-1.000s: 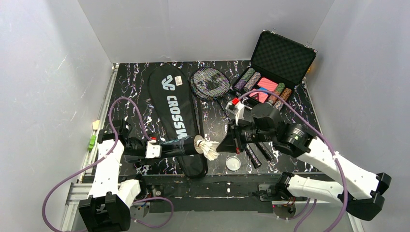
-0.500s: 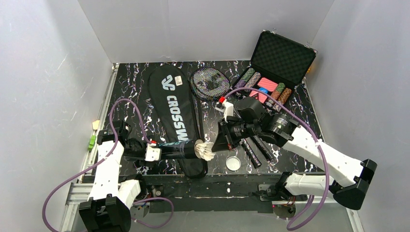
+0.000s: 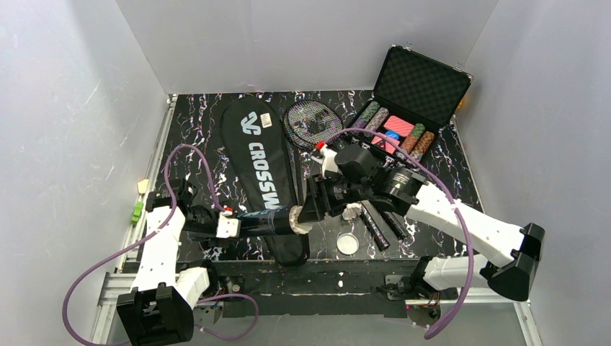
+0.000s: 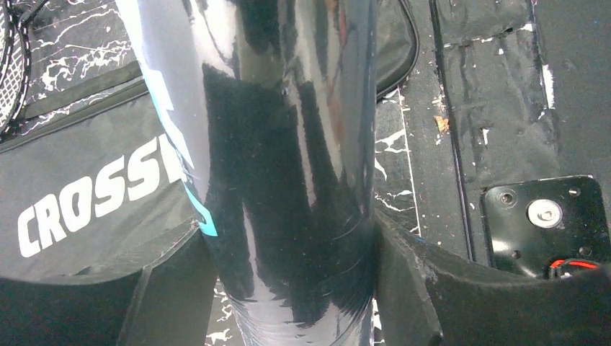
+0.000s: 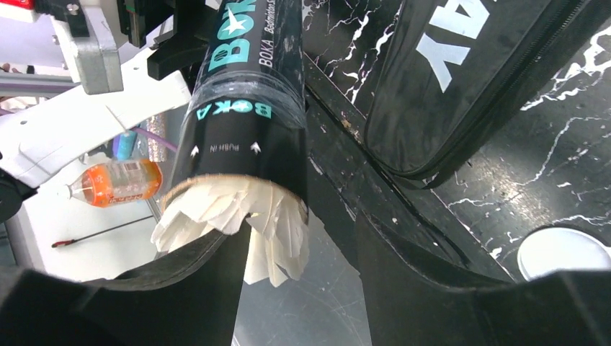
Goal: Pack up the badminton gear
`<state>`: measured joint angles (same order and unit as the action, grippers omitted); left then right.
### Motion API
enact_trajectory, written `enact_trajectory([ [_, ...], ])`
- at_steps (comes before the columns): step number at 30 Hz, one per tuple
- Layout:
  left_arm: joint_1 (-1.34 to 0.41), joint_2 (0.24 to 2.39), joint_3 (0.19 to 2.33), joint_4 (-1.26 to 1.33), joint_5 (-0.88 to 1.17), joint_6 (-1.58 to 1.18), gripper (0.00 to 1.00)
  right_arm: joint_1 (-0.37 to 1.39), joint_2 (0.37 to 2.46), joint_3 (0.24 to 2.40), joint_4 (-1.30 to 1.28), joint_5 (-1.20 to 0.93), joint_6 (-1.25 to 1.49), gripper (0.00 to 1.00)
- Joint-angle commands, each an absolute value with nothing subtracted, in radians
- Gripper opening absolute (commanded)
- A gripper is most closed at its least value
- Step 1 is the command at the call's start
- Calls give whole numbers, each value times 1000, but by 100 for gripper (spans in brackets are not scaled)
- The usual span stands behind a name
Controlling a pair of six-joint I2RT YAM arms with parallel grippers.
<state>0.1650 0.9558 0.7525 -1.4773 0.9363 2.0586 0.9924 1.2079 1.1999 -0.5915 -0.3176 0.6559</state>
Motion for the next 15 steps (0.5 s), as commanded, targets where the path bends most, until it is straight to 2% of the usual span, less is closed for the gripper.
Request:
enact_trajectory([
  [1,157,953,790,-1463,1025,2050,0,1051,1259,1260,-512,-223,703,64],
  [8,153,960,801,-1469,1039,2026,0,1089,1282,1308,-530,-88,704,68],
  [15,153,975,809,-1470,1052,2003,0,1074,1095,1247,-536,-29,683,76],
])
